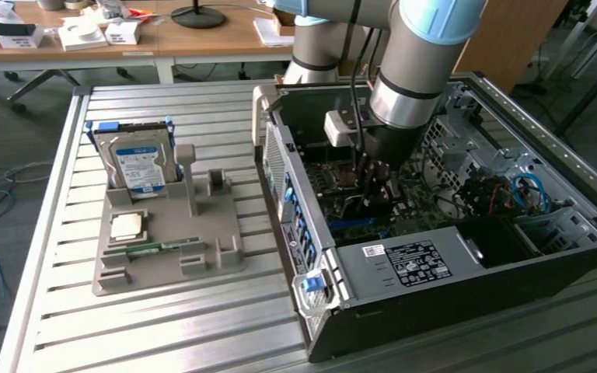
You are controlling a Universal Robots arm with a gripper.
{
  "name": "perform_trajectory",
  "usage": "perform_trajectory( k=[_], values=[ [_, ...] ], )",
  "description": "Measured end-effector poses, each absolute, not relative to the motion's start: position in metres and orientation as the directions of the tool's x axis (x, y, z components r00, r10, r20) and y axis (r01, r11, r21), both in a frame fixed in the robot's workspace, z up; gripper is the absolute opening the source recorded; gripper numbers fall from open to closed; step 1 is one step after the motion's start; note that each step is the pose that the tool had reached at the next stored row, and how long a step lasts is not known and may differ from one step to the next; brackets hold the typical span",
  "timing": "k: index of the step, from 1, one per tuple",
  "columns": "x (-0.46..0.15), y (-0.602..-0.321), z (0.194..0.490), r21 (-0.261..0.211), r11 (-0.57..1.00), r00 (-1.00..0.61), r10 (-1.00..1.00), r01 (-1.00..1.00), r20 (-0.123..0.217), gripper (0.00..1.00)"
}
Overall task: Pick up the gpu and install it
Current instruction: 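Insert the gpu into the slot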
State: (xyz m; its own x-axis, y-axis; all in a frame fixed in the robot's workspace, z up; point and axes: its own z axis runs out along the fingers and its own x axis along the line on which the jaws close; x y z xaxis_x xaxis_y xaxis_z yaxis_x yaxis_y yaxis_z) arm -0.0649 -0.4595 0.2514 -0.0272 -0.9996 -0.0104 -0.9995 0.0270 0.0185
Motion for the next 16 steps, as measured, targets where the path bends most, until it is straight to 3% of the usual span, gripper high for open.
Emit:
perform_trajectory(
  k=[16],
  values=[
    [-0.0657, -0.4594, 0.2501, 0.018, 0.027, -0.027, -1.0, -0.999, -0.016, 0.26]
  ],
)
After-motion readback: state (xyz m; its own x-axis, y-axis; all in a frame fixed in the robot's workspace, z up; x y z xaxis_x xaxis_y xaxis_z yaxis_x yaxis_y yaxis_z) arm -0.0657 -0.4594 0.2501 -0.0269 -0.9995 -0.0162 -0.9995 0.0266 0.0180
